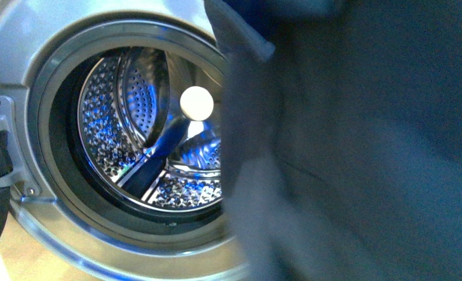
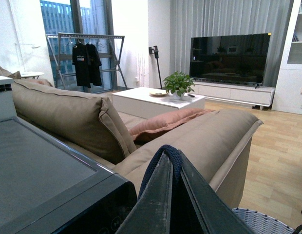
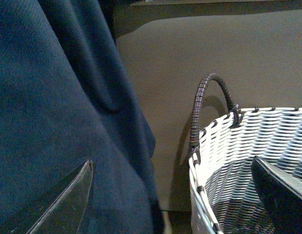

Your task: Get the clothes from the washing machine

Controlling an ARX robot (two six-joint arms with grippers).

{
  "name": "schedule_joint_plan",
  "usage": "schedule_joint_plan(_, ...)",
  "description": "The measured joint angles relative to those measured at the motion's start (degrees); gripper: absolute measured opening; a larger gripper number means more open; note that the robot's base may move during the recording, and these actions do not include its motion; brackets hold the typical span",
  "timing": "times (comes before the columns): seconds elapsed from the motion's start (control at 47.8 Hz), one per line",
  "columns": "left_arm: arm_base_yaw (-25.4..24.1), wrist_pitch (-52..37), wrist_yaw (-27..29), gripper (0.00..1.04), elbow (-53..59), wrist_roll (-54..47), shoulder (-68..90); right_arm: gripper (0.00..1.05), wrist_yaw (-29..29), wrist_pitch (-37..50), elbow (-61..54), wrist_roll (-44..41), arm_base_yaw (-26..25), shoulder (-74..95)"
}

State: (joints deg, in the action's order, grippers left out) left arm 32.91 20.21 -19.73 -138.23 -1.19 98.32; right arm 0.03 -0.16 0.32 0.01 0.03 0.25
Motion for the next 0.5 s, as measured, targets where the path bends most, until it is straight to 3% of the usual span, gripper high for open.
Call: schedule_joint_plan(0.503,0.1,0.0,0.0,0.05,-0.5,0.2,0.3,0.97,0.0,0.0,0.0,0.0,0.0,0.0)
